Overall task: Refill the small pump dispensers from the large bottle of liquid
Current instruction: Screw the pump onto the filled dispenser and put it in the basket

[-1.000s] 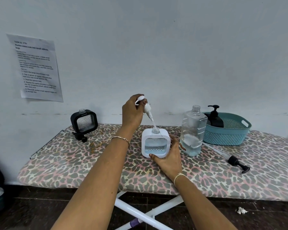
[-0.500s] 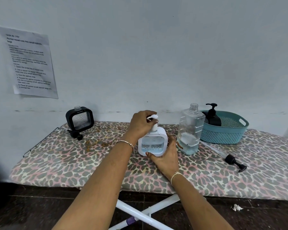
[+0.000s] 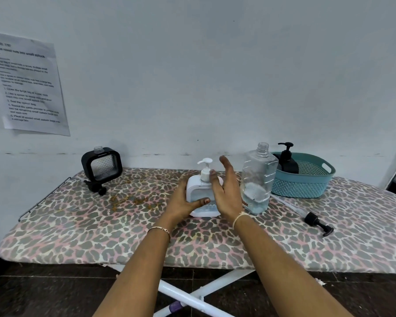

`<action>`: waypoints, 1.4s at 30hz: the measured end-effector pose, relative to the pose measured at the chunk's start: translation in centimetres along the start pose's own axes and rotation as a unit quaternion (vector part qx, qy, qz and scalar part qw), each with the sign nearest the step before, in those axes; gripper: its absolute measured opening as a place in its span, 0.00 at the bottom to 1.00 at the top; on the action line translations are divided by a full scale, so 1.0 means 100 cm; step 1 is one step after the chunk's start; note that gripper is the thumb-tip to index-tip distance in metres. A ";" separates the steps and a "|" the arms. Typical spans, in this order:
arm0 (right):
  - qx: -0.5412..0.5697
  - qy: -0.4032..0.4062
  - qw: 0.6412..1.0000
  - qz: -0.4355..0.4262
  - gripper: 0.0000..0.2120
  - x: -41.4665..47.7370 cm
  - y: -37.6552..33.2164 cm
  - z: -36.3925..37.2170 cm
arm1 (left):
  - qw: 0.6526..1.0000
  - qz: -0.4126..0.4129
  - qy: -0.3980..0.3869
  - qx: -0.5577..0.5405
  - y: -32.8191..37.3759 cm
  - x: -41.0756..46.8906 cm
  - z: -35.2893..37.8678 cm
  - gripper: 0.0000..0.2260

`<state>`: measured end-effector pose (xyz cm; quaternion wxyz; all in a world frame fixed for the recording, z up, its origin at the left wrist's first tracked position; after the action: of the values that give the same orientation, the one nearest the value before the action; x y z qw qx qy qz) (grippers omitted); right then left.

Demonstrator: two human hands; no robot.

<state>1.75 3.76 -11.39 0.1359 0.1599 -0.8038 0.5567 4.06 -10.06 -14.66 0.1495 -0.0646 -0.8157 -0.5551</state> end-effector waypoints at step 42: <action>0.078 -0.020 0.990 0.112 0.13 0.011 -0.007 -0.002 | 0.996 -0.030 -0.001 -0.089 -0.013 0.000 0.000 0.29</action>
<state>1.00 3.61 -10.31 0.0437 0.0900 -0.7731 0.6263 3.71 -10.56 -15.83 0.1254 -0.0541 -0.7648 -0.6296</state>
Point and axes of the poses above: each hand's wrist, its own x-axis towards the middle knuckle, its own z-axis out of the palm, y = z × x, the point moved 5 cm from there along x, towards the middle knuckle, and after that the axes turned 4 degrees about z, right-handed, at the moved point
